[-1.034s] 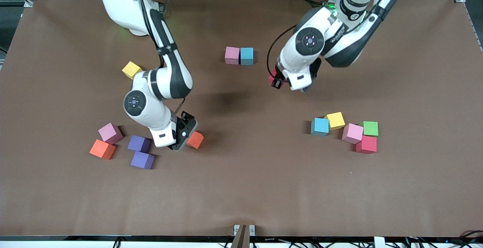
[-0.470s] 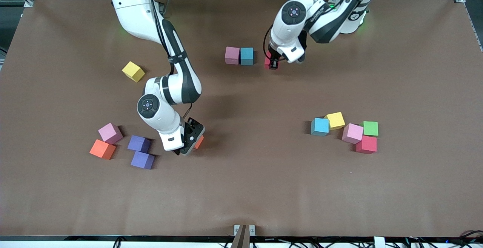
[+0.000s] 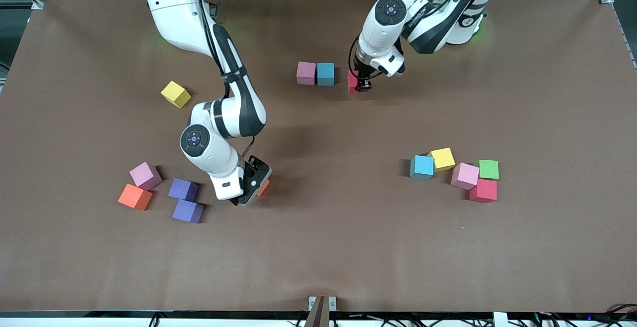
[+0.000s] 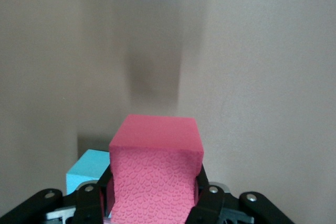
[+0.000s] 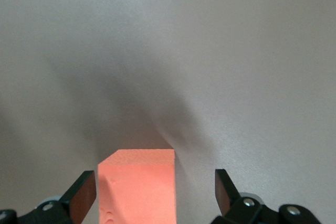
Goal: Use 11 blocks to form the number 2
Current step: 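Grasp the orange cube with the right gripper while the left gripper carries red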
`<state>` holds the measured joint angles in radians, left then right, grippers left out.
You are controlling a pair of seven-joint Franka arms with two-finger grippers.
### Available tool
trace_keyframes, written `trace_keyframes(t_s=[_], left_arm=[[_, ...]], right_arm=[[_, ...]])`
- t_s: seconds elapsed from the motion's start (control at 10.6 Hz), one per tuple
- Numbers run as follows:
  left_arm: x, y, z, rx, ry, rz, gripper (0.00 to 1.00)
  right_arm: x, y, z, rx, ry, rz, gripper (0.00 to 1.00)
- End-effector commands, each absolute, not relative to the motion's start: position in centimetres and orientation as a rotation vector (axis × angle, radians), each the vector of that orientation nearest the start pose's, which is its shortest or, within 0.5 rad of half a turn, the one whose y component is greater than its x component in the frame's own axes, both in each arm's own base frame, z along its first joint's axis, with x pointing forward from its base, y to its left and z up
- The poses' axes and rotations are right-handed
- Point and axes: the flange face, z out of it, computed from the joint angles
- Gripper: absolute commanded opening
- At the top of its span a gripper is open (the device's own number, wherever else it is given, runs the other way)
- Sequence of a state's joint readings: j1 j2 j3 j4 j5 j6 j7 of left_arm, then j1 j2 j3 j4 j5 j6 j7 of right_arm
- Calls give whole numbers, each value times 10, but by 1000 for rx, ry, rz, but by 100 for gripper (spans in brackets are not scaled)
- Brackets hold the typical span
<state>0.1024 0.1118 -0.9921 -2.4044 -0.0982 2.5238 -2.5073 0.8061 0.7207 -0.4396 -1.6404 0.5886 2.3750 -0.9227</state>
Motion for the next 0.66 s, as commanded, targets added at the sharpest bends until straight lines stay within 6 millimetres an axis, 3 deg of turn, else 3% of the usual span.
trace_keyframes(t_s=[0.0,0.28,0.56], left_arm=[[294,-395,287,2017,2328,-256,18],[269,-400,275,2060,2271,-257,19],[249,-395,260,2041,2207,-256,19]], right_arm=[[627,303,225,-2661,-1407,-195,100],[619,302,214,-2675,-1423,-206,100],[617,288,199,-2715,-1423,-251,100]])
